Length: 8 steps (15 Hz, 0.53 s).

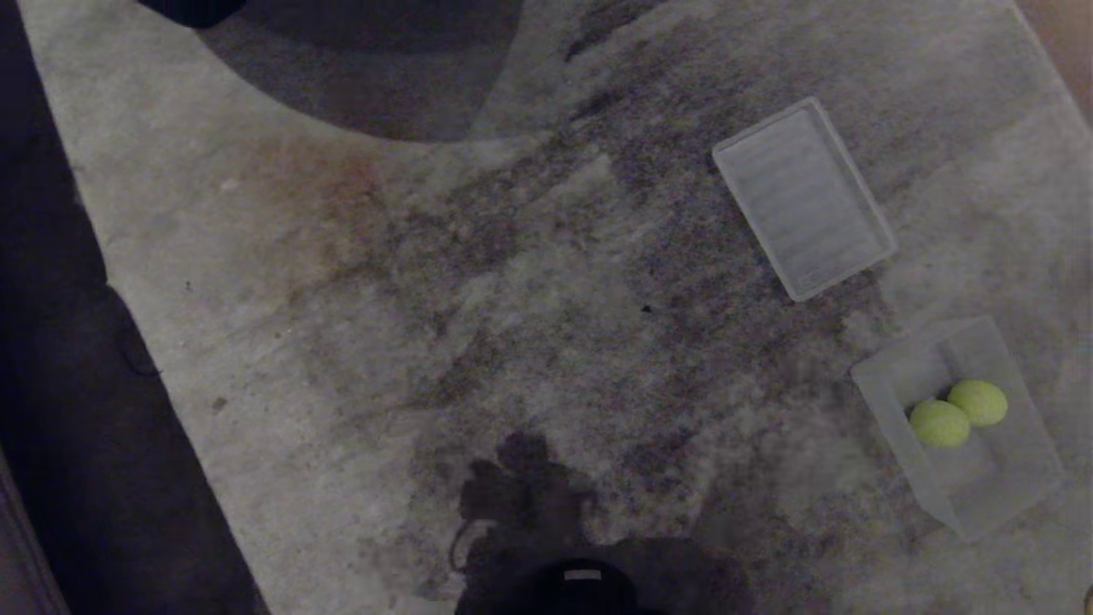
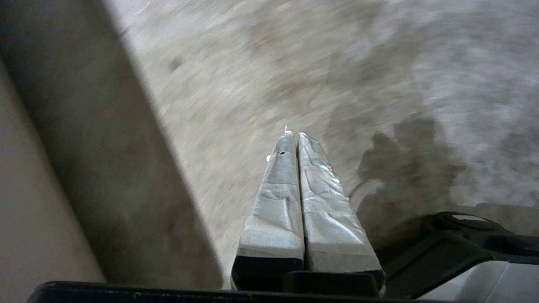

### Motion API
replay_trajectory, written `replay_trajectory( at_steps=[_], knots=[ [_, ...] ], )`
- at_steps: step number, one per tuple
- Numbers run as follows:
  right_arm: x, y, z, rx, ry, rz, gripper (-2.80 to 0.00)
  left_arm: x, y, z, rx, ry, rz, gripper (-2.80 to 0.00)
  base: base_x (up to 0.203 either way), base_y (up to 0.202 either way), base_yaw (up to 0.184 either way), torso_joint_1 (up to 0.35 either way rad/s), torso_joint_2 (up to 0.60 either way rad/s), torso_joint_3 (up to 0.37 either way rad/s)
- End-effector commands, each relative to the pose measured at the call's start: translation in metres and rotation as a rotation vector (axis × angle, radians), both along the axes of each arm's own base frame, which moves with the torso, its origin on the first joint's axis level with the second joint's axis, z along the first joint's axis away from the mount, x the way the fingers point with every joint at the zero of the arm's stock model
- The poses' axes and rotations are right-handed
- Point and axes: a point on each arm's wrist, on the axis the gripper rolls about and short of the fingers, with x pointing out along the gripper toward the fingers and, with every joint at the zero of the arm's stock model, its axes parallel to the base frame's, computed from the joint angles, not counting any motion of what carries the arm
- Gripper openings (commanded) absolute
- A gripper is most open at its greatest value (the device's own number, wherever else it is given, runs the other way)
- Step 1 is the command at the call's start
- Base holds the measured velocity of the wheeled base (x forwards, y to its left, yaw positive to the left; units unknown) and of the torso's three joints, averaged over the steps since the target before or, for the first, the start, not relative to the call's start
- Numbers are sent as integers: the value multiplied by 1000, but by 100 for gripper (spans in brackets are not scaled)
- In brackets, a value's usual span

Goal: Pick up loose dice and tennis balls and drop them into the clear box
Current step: Put the toys in the box

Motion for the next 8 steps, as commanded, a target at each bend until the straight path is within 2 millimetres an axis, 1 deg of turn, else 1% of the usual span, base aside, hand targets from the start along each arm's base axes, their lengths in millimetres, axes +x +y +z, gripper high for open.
replay_trajectory(
  at_steps=[1, 8],
  knots=[
    [0, 0, 0, 1, 3, 1, -280, 0, 0, 0, -2, 3, 0, -280, 0, 12, -162, -1, 2, -1],
    [0, 0, 0, 0, 3, 1, -280, 0, 0, 0, -4, 1, 0, -280, 1, 11, -164, 2, 1, 2]
  ],
)
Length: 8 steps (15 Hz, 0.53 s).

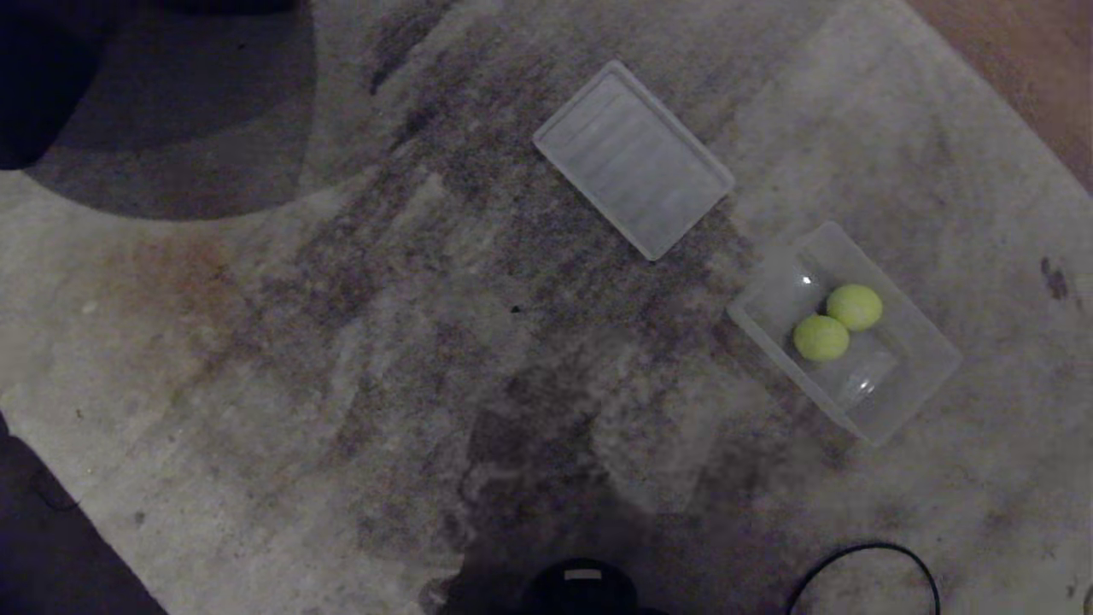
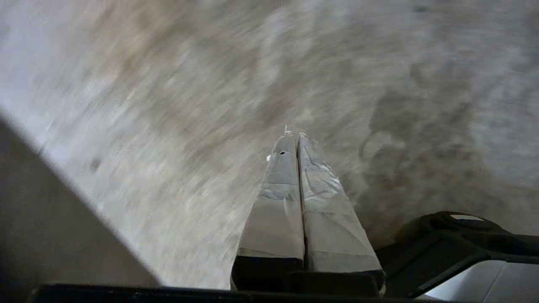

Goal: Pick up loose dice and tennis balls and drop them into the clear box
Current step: Put the toys in the box

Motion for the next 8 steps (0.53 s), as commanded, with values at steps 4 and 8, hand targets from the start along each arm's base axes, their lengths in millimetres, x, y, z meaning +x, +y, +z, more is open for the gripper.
replay_trajectory(
  at_steps=[4, 8],
  knots=[
    [0, 0, 0, -1, 2, 0, -280, 0, 0, 0, -2, 2, 2, -280, 0, 5, -87, 2, 3, 1],
    [0, 0, 0, -14, 2, 2, -280, 0, 0, -1, -6, 4, 7, -280, 0, 0, 0, 0, 0, 0]
  ],
)
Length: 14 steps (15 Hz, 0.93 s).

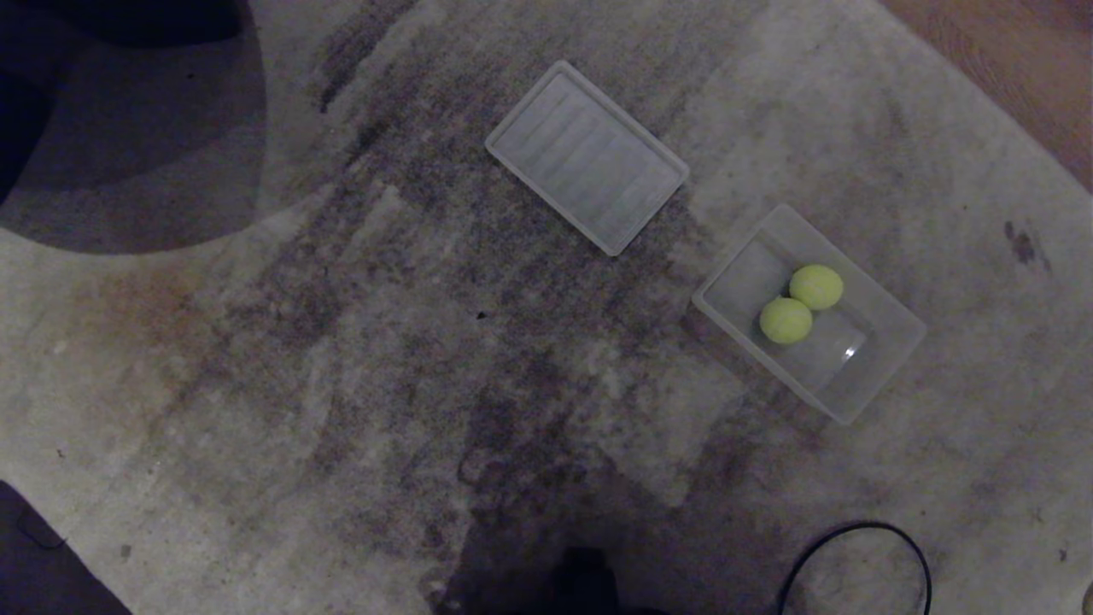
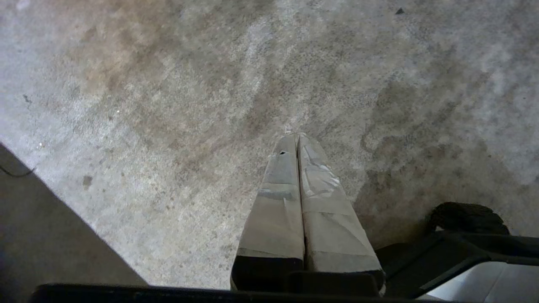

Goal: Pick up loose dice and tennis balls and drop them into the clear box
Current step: Put the toys in the box

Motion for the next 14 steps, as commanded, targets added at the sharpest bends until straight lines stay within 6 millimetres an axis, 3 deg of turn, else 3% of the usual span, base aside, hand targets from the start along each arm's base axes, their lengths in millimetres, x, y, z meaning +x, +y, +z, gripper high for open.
replay_trajectory(
  at_steps=[1, 4, 6, 8, 10, 14],
  knots=[
    [0, 0, 1, -6, 5, -8, -280, 0, 0, 0, 1, 3, -1, -280, 0, 0, 0, 0, 0, 0],
    [4, 0, 24, -2, 74, -12, -280, 0, 0, 0, 4, 1, -4, -280, 0, 0, 0, 0, 0, 0],
    [25, 0, 49, 26, 218, -12, -280, 0, 0, 0, 6, 1, -6, -280, 0, 0, 0, 0, 0, 0],
    [66, 0, 76, 88, 384, -20, -280, 0, 0, 0, 2, 1, -3, -280, 0, 0, 0, 0, 0, 0],
    [117, 1, 87, 136, 498, -33, -280, 0, 0, 0, 2, 1, -4, -280, 0, 0, 0, 0, 0, 0],
    [223, -1, 68, 189, 546, -75, -280, 0, 0, 0, 6, 1, -6, -280, 0, 0, 0, 0, 0, 0]
  ],
)
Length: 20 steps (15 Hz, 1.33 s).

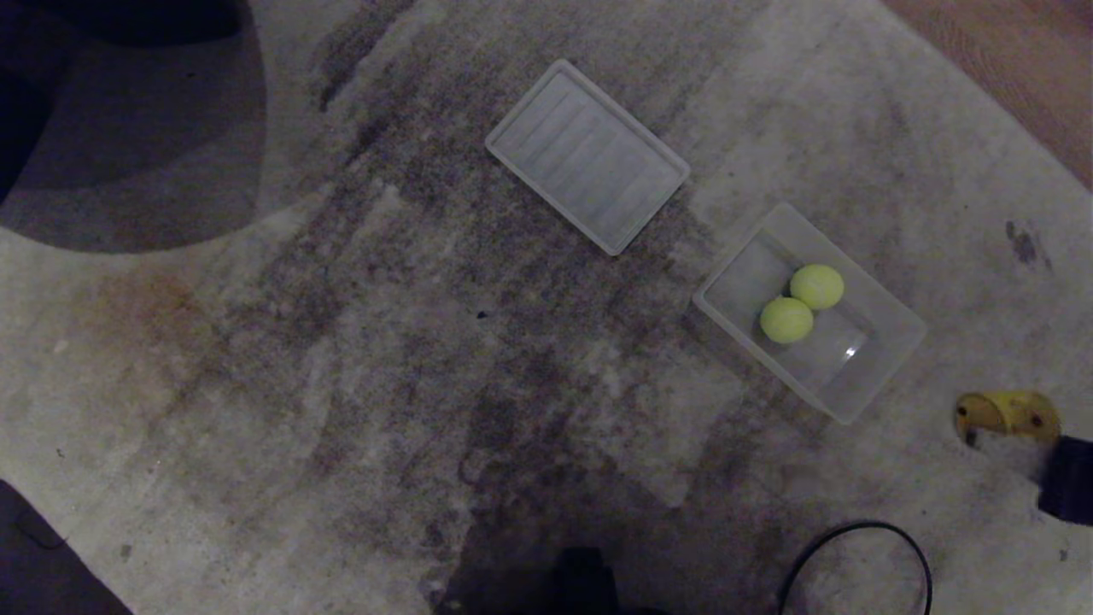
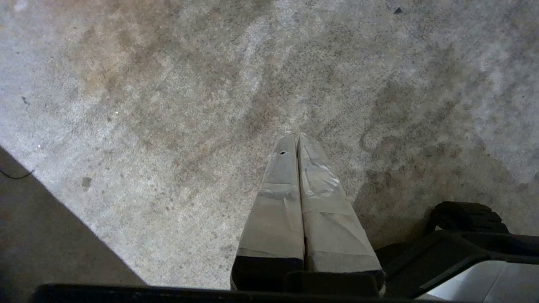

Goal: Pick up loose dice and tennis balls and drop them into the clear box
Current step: Put the toys in the box

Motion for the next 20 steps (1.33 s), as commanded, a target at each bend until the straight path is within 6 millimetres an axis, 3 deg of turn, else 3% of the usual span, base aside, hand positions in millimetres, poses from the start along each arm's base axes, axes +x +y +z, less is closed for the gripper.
replay_trajectory(
  at_steps=[1, 3, 5, 9, 10, 15, 17, 20],
  knots=[
    [83, -3, -42, 13, 129, -32, -280, 0, 0, 0, 0, 2, 1, -280, 0, 0, 0, 0, 0, 0],
    [125, -11, -57, 29, 72, -75, -280, 0, 0, 0, -2, 2, 2, -280, 0, 0, 0, 0, 0, 0],
    [155, -21, -56, 44, -16, -114, -280, 0, 0, 0, -2, 2, 2, -280, 0, 0, 0, 0, 0, 0],
    [172, -25, -55, 95, -50, -123, -280, 0, 0, 0, 1, 2, 1, -280, 0, 0, 0, 0, 0, 0],
    [173, -24, -56, 97, -47, -121, 0, 0, 0, 0, 1, 2, 1, -280, 0, 0, 0, 0, 0, 0],
    [170, -24, -51, 94, -64, -116, 0, 0, 0, 0, 0, 2, 1, -280, 0, 0, 0, 0, 0, 0],
    [160, -23, -35, 92, -105, -114, 0, 0, 0, 0, -2, 2, 2, -280, 0, 0, 0, 0, 0, 0],
    [129, -20, -3, 91, -133, -106, 0, 0, 0, -1, -3, 4, 4, -280, 0, 0, 0, 0, 0, 0]
  ],
)
